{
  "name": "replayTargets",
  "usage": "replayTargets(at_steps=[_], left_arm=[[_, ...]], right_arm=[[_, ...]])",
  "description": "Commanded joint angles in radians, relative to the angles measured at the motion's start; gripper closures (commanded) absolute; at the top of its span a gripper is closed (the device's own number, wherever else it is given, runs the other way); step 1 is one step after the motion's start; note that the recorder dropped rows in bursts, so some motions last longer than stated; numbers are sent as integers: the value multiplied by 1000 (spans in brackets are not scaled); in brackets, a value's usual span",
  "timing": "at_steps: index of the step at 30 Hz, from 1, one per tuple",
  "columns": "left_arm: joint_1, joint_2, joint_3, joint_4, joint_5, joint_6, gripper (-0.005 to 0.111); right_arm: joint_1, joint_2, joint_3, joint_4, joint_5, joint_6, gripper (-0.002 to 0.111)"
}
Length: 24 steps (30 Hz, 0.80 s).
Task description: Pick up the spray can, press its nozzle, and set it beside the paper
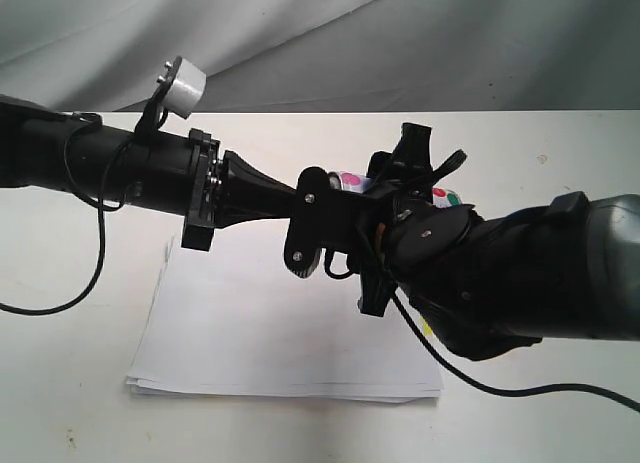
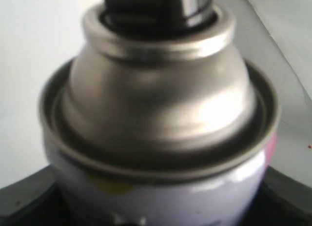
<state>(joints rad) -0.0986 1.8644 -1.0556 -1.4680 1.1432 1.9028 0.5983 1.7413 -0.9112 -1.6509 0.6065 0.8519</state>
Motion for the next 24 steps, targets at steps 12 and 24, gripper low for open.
replayTargets(at_steps=[12,24], left_arm=[[-29,47,3,4,-18,13,107],[-29,54,-5,-14,-20,15,107]], right_arm=[[9,-23,-22,-74,-79,17,108],[9,-23,-22,-66,-81,17,108]])
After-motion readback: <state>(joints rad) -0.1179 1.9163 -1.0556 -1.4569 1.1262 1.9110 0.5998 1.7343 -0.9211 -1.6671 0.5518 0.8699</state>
